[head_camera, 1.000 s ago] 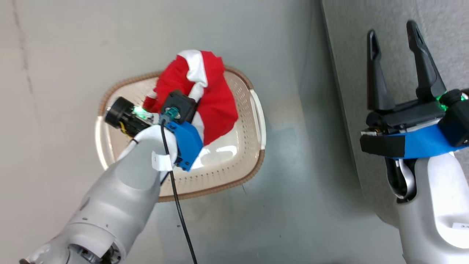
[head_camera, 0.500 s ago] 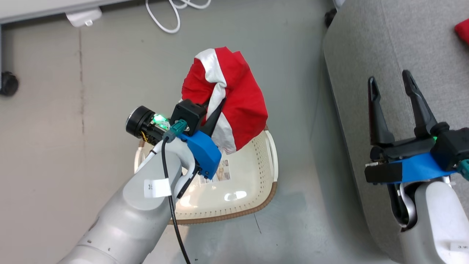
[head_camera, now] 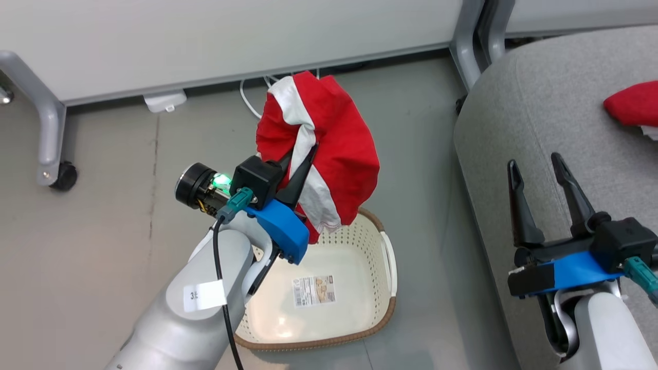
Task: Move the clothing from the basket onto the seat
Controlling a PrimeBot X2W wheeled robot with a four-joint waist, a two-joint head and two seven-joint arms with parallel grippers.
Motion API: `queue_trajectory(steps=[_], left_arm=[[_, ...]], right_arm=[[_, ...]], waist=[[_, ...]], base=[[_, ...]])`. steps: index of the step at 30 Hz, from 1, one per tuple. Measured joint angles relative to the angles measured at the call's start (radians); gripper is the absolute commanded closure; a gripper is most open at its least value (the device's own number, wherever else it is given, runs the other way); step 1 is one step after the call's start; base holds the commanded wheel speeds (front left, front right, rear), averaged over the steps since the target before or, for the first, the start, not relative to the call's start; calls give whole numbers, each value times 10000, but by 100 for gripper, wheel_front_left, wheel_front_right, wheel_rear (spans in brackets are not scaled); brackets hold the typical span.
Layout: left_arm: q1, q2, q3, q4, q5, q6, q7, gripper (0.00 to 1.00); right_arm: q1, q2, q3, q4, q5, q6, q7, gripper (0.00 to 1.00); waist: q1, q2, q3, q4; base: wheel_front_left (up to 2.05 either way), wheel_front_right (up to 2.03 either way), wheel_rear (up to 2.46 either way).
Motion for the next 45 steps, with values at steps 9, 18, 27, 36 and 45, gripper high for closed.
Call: queue_trajectory(steps=[9, 18, 27, 36, 45], left_arm=[[490, -17, 94, -727, 63, -40, 0, 100], [934, -4, -84, -1250, -65, -117, 0, 100], [1159, 84, -251, -1528, -150, -117, 130, 100], [1168, 144, -347, -1733, -186, -52, 169, 100], [1127, 31, -600, -1854, -119, -50, 167, 100]], right_arm=[[621, 42, -100, 186, 13, 0, 0, 0], [1013, 48, -94, 341, 13, 0, 0, 0], [1163, -65, 222, 401, 94, 0, 0, 0], [662, -1143, 2059, 430, 704, 0, 0, 0], [-592, -2598, 4575, 943, 1595, 0, 0, 0]], waist=[[0, 0, -909, 145], [1, 0, -1509, 293], [1, 0, -1718, 376], [2, 0, -1604, 452], [3, 0, -1365, 648]], base=[[0, 0, 0], [0, 0, 0], [0, 0, 0], [0, 0, 0], [0, 0, 0]])
